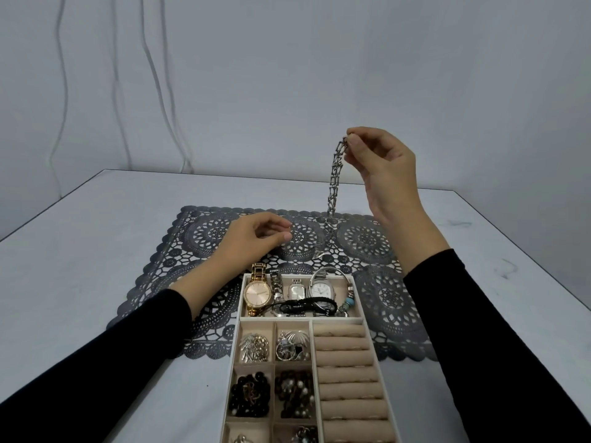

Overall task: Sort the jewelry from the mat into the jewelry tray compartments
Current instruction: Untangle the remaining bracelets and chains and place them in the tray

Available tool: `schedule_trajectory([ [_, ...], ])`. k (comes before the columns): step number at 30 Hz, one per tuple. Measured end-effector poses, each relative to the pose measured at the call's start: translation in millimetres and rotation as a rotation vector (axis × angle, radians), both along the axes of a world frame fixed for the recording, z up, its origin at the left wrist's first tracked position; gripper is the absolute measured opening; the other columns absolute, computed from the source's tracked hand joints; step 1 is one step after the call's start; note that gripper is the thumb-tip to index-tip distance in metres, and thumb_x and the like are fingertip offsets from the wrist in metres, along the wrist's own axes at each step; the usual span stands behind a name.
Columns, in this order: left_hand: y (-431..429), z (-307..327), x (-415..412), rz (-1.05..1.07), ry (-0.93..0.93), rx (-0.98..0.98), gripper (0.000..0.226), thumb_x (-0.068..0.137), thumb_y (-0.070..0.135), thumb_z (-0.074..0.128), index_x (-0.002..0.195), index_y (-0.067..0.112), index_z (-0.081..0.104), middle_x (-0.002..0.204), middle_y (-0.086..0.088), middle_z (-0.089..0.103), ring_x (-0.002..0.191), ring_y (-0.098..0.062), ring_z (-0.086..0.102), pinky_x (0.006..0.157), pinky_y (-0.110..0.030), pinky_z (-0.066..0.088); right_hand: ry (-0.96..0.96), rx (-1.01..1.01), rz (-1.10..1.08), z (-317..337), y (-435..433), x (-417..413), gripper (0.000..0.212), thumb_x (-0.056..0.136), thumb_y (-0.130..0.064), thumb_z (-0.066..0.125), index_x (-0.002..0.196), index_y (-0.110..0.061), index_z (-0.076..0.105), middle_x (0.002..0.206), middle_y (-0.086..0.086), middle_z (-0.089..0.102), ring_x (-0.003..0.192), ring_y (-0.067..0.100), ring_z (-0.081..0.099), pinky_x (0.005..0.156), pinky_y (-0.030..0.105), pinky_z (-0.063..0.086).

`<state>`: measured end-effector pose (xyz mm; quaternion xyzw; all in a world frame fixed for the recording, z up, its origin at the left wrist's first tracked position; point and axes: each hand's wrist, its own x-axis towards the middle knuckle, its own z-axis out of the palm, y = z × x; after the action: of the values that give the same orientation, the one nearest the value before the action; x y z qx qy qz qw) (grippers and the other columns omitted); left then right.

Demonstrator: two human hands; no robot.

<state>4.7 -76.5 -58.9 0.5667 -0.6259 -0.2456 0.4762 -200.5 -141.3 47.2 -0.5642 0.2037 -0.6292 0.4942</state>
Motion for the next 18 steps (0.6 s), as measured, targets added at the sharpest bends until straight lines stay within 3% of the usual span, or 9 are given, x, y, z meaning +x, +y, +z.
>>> schedule_trajectory([
  [8,-10,11,-17,-0.152,0.008,0.067,0.037,0.083,0.026,0.076,0.119,0.020,0.069,0.109,0.010,0.073,0.099,0.002,0.068,0.088,-0.012,0.051,0.106,0.006,0.025,-8,3,7,0.012,0.085,0.002,0.065,0.089,-0.008,0.069,0.077,-0.001,0.069,0.078,0.011,0.063,0.078,0.025,0.053],
  [11,-15,14,-22,-0.174,0.058,0.072,0.035,0.083,0.024,0.075,0.118,0.021,0.067,0.105,0.014,0.072,0.098,0.005,0.067,0.089,-0.013,0.051,0.134,-0.002,0.044,-10,5,11,0.011,0.085,0.002,0.065,0.088,-0.008,0.069,0.076,-0.001,0.069,0.078,0.011,0.063,0.078,0.026,0.054],
  [13,-18,14,-23,-0.169,0.090,0.076,0.032,0.084,0.023,0.075,0.115,0.019,0.069,0.104,0.009,0.074,0.097,0.001,0.069,0.092,-0.018,0.053,0.143,-0.007,0.055,-9,5,13,0.011,0.085,0.002,0.065,0.089,-0.008,0.069,0.076,0.000,0.069,0.077,0.012,0.063,0.078,0.026,0.054],
  [16,-20,12,-25,-0.200,0.053,0.057,0.022,0.087,0.020,0.072,0.108,0.017,0.073,0.104,-0.002,0.075,0.096,-0.010,0.071,0.080,-0.016,0.054,0.143,-0.007,0.061,-9,6,15,0.011,0.085,0.002,0.066,0.089,-0.008,0.069,0.078,0.001,0.069,0.078,0.012,0.064,0.078,0.026,0.054],
  [18,-20,11,-24,-0.210,0.057,0.051,0.015,0.088,0.019,0.071,0.103,0.018,0.073,0.104,-0.006,0.075,0.095,-0.017,0.071,0.081,-0.020,0.056,0.137,-0.002,0.054,-8,5,14,0.010,0.085,0.002,0.066,0.090,-0.006,0.069,0.078,0.001,0.069,0.079,0.012,0.064,0.079,0.026,0.054],
])
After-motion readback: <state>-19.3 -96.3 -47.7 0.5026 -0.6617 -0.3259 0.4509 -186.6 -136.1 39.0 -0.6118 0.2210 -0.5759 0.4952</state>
